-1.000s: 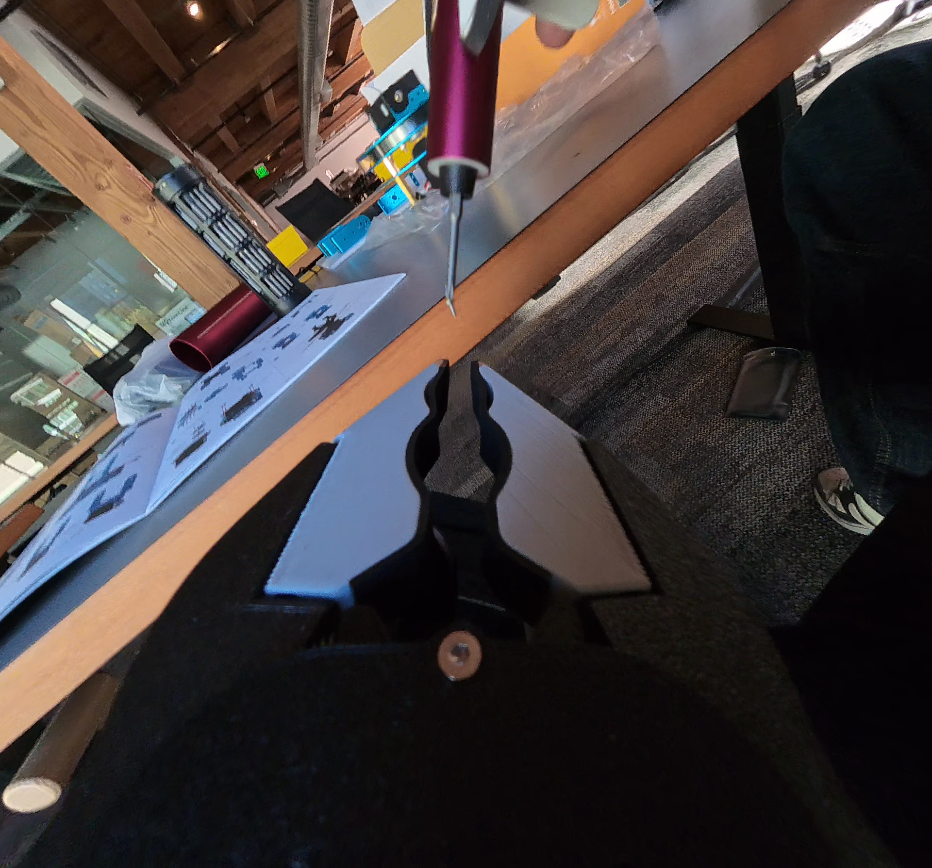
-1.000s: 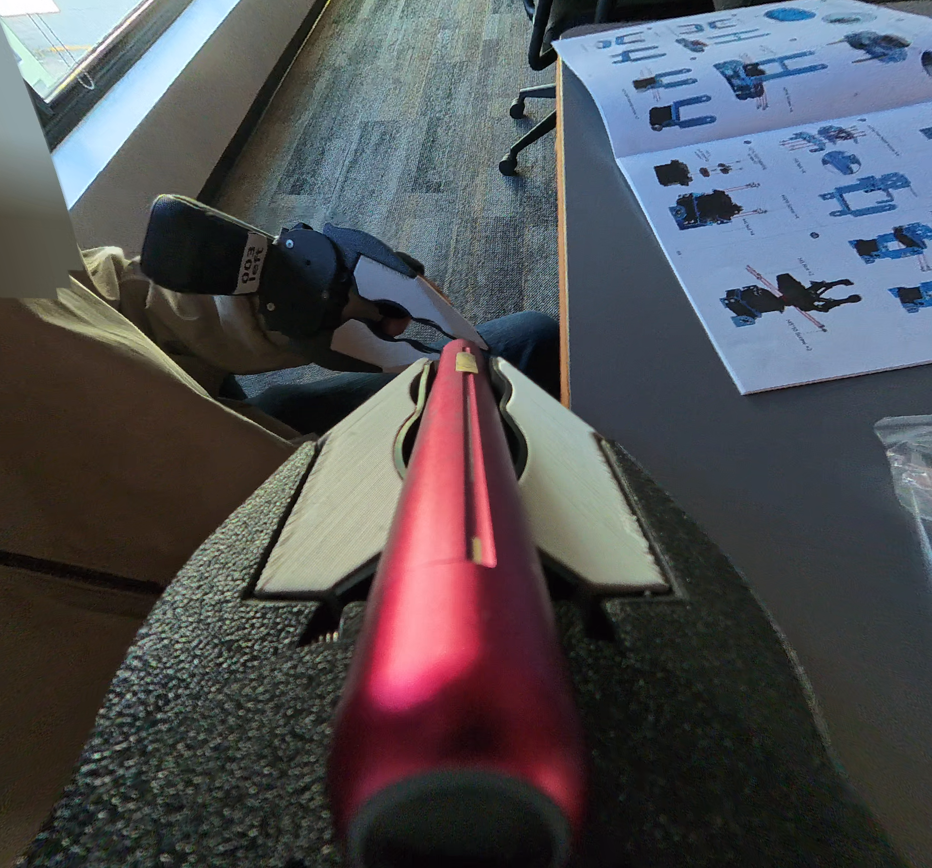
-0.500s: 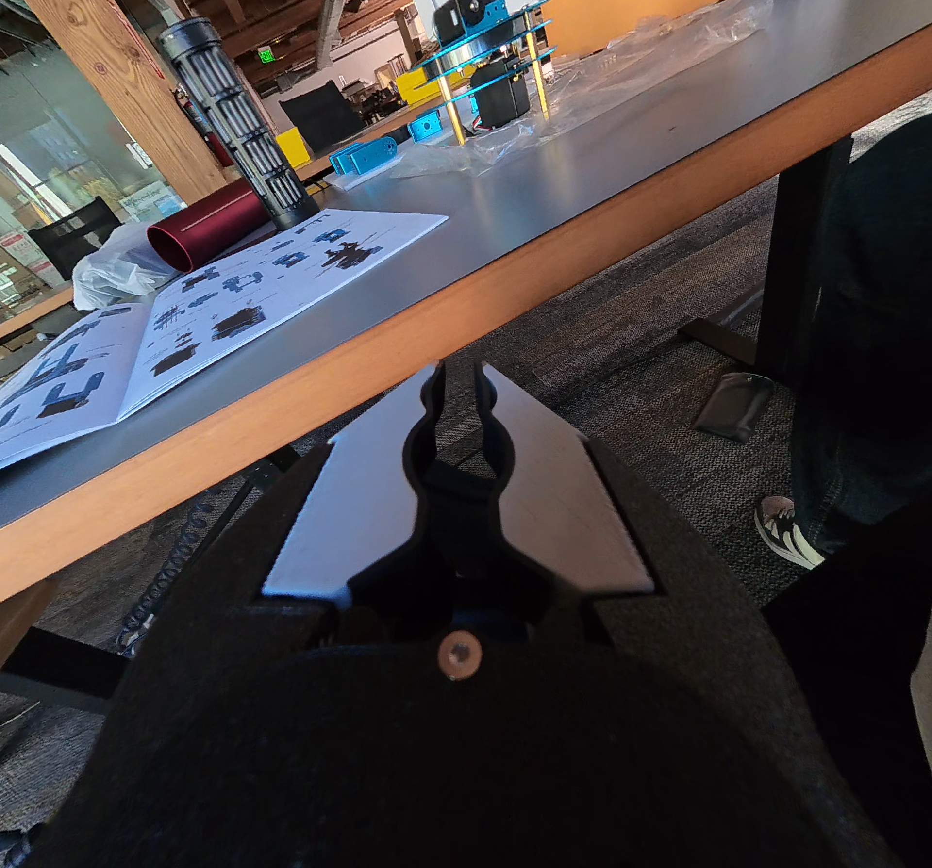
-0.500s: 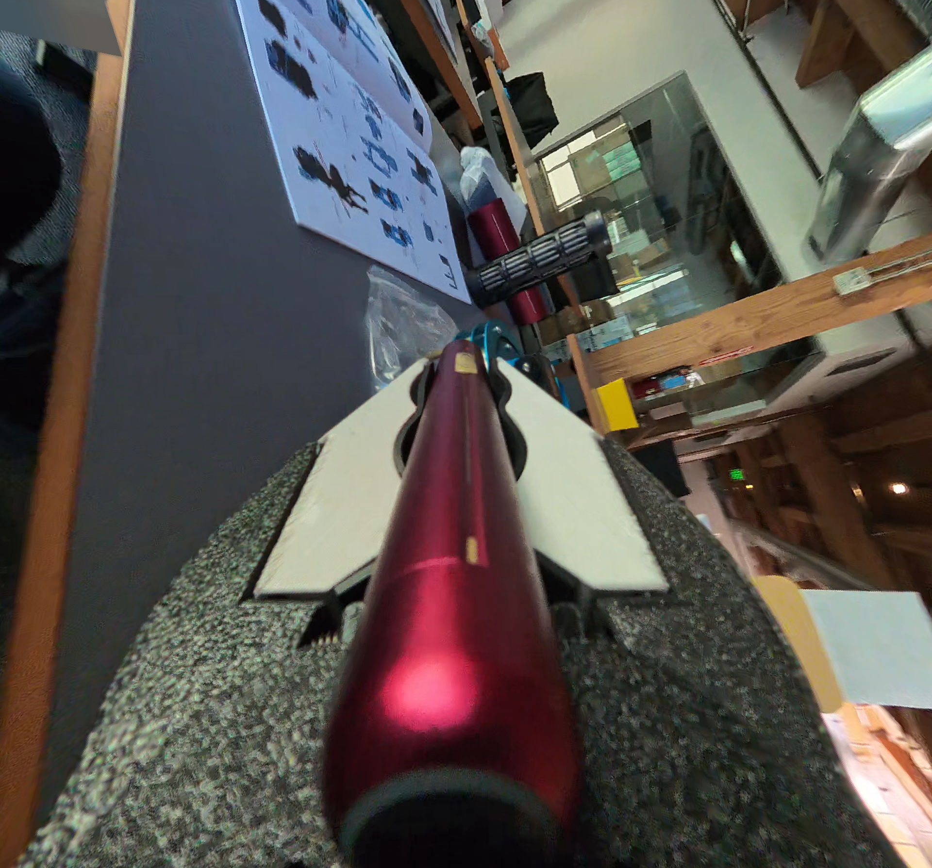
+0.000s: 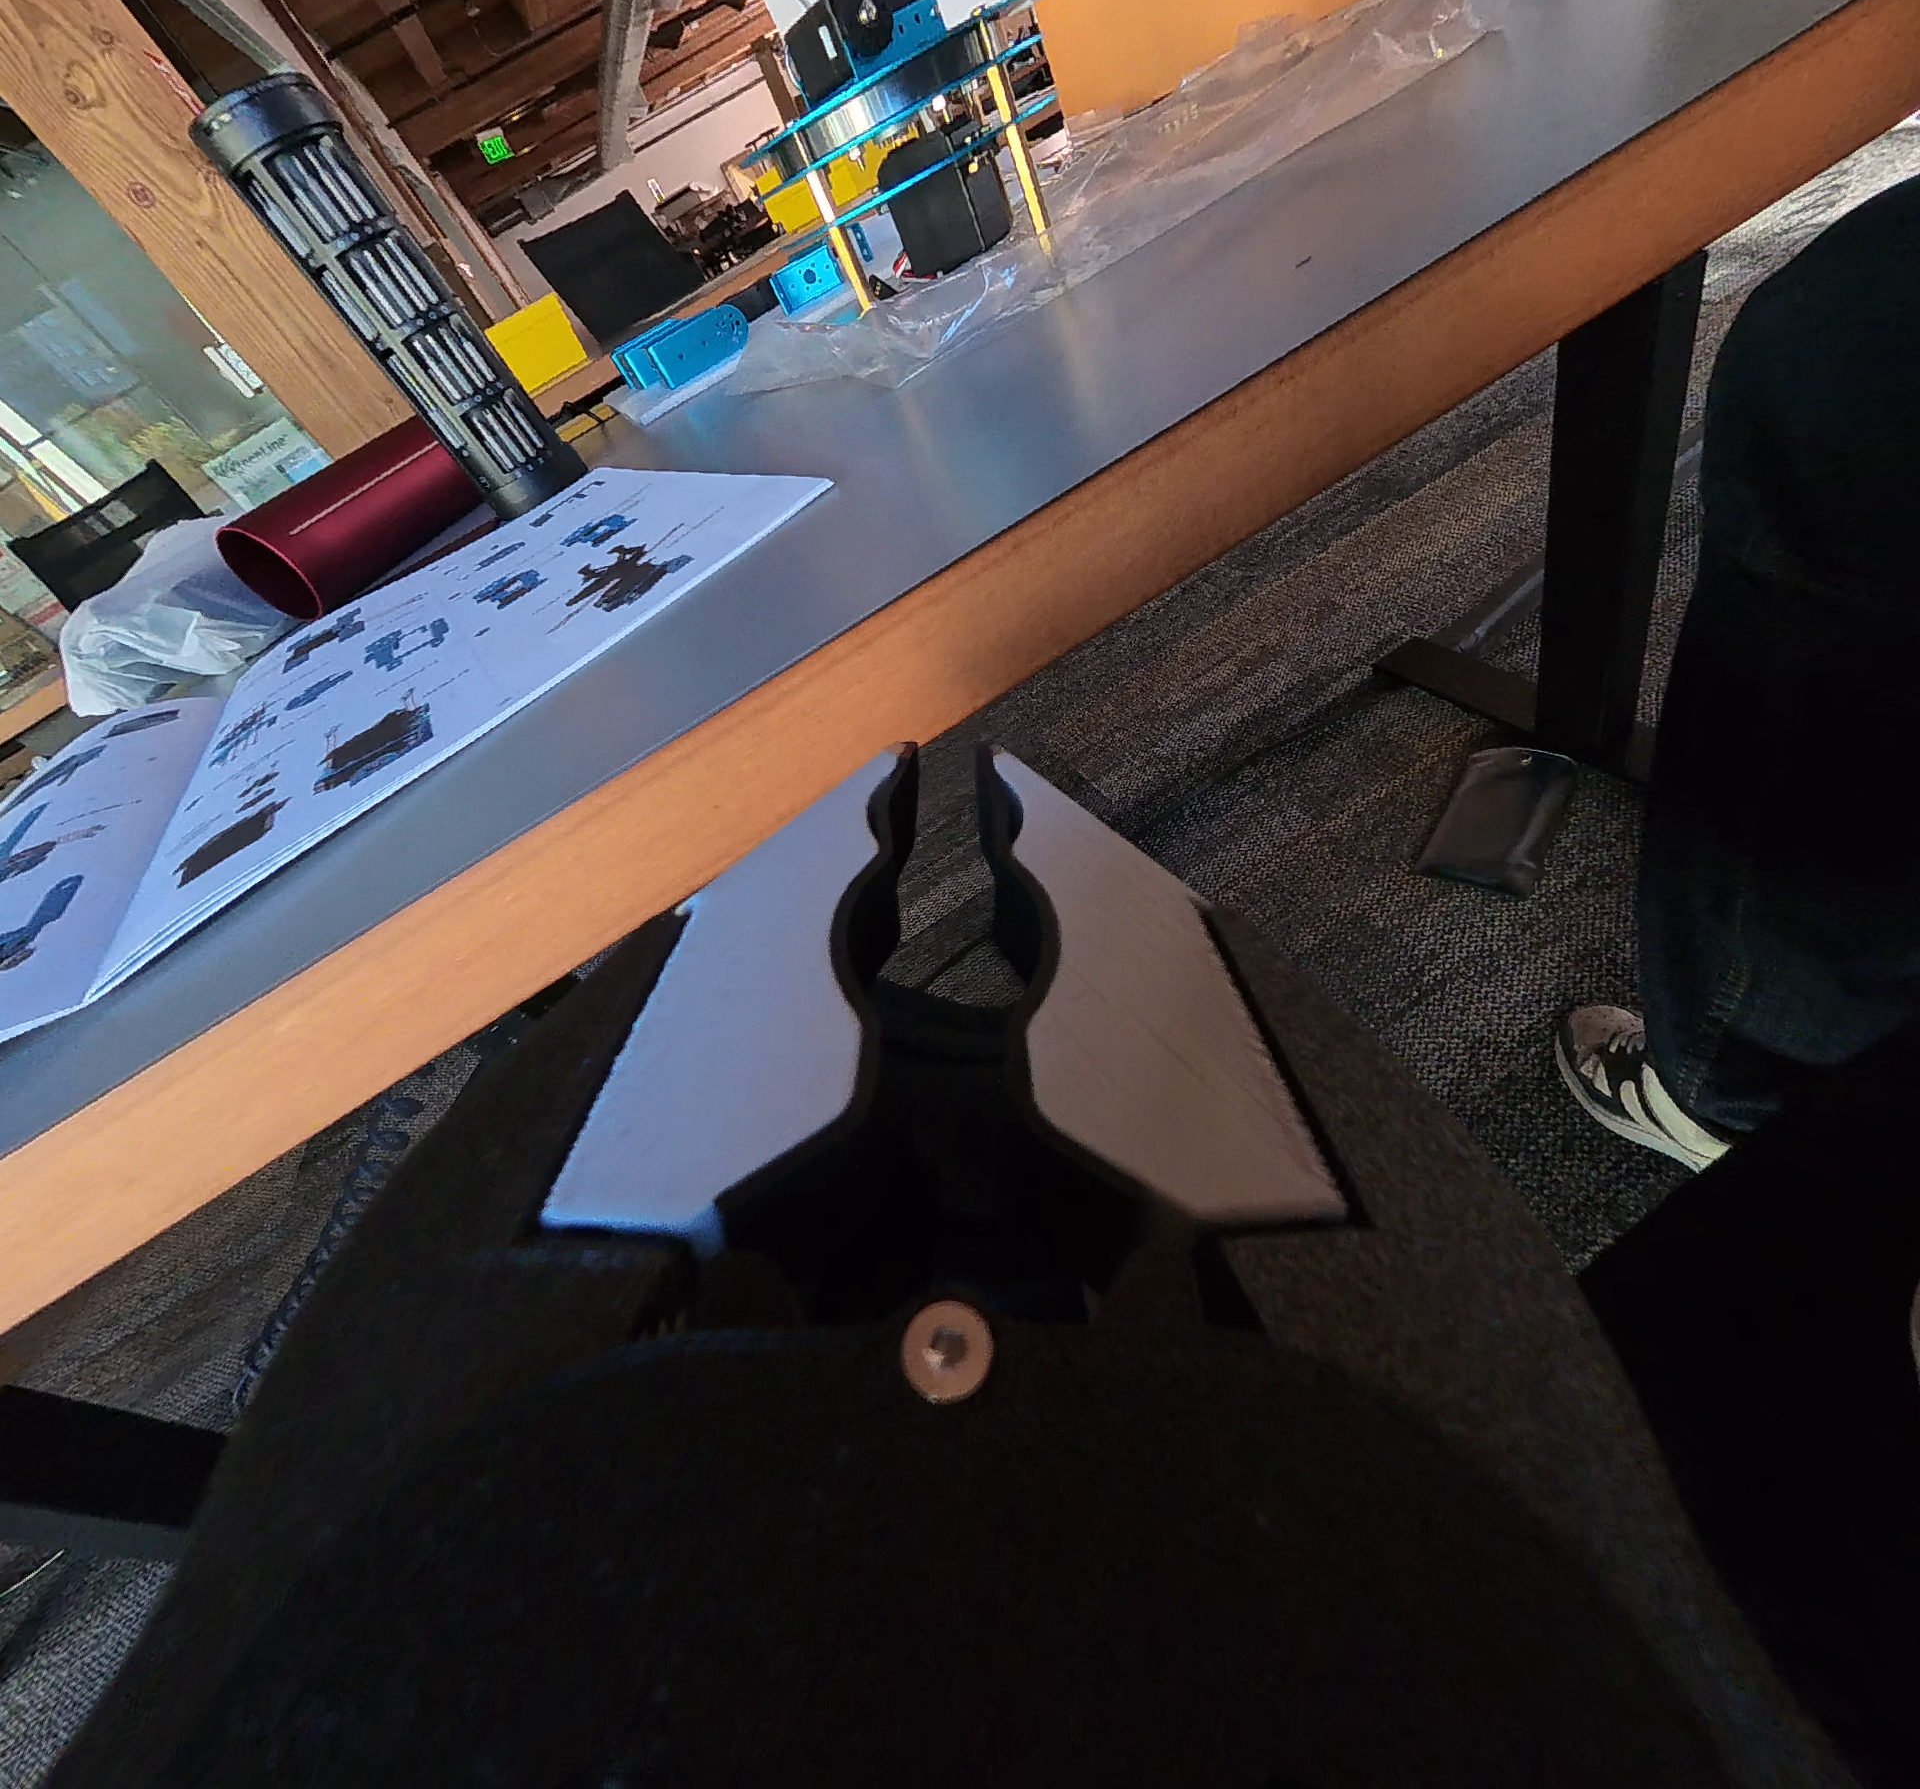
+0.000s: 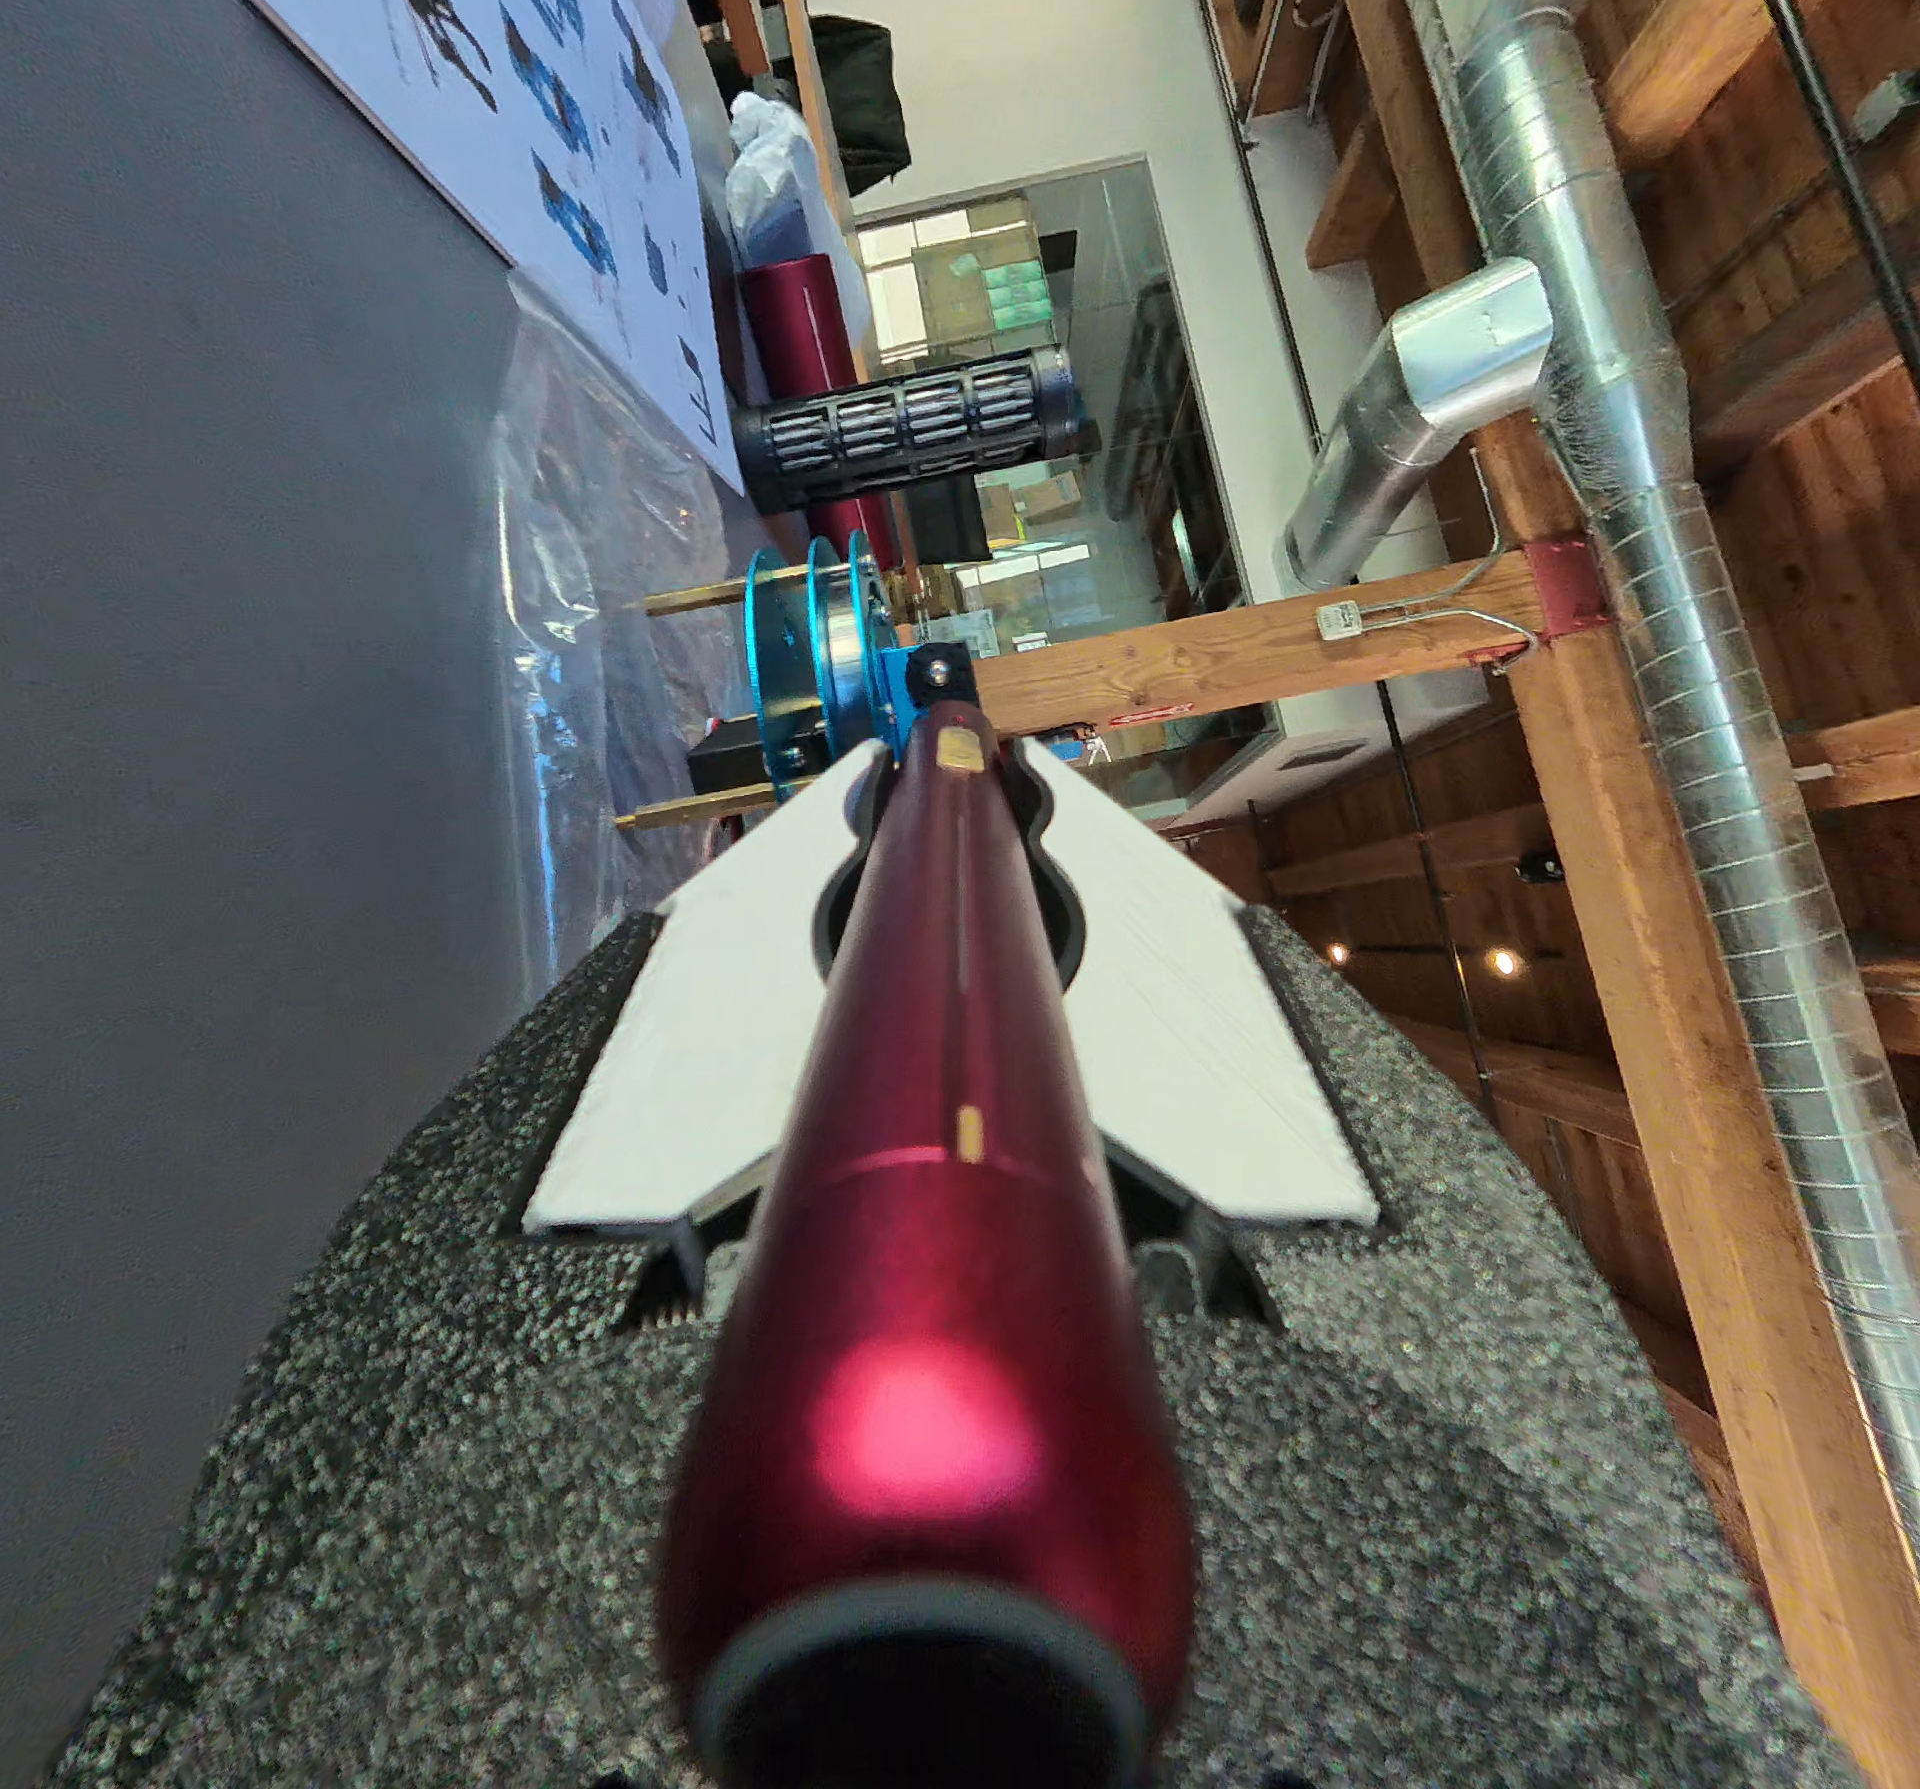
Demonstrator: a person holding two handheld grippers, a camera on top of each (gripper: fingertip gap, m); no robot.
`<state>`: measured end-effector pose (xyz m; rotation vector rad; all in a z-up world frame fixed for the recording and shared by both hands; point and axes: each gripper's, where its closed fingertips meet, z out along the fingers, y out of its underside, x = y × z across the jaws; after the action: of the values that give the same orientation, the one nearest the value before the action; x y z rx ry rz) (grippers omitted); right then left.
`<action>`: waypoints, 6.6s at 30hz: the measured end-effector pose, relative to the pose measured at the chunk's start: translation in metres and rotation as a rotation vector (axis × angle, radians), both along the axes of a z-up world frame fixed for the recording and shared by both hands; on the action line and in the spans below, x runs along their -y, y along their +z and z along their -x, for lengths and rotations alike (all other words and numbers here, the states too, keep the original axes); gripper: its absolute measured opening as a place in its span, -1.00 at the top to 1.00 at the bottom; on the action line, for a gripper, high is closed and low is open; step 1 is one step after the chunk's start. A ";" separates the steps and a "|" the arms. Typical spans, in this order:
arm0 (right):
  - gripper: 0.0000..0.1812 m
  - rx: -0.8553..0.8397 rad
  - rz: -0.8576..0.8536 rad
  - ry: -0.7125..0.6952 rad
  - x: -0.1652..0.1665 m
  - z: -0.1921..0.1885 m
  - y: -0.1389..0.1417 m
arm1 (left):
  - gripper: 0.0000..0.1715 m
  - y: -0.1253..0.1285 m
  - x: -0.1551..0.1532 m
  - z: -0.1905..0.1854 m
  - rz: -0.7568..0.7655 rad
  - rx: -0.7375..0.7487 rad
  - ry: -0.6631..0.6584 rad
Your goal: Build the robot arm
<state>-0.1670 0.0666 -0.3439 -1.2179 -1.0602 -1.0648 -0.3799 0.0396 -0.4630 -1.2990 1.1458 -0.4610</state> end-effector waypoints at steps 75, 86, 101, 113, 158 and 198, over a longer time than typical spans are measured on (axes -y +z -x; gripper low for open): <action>0.77 -0.221 0.089 0.037 -0.005 -0.010 -0.006 | 0.90 -0.003 0.020 -0.007 -0.007 -0.023 -0.068; 0.77 -0.405 0.145 0.091 -0.004 -0.016 0.000 | 0.90 -0.003 0.019 -0.007 -0.007 -0.024 -0.065; 0.78 -0.715 0.214 0.197 0.001 -0.025 0.015 | 0.90 -0.003 0.020 -0.007 -0.004 -0.024 -0.067; 0.78 -0.354 0.068 0.055 -0.010 -0.014 0.010 | 0.91 -0.003 0.021 -0.008 -0.009 -0.023 -0.074; 0.78 0.100 -0.023 -0.017 -0.015 -0.006 -0.013 | 0.91 -0.004 0.022 -0.001 -0.015 -0.030 -0.066; 0.78 -0.239 0.020 -0.156 -0.025 0.001 -0.003 | 0.35 0.117 -0.004 -0.179 0.753 0.012 -0.689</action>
<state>-0.1680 0.0912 -0.3470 -1.4236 -0.8038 -0.9991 -0.2004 0.0434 -0.3458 -1.4850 1.4669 -1.5146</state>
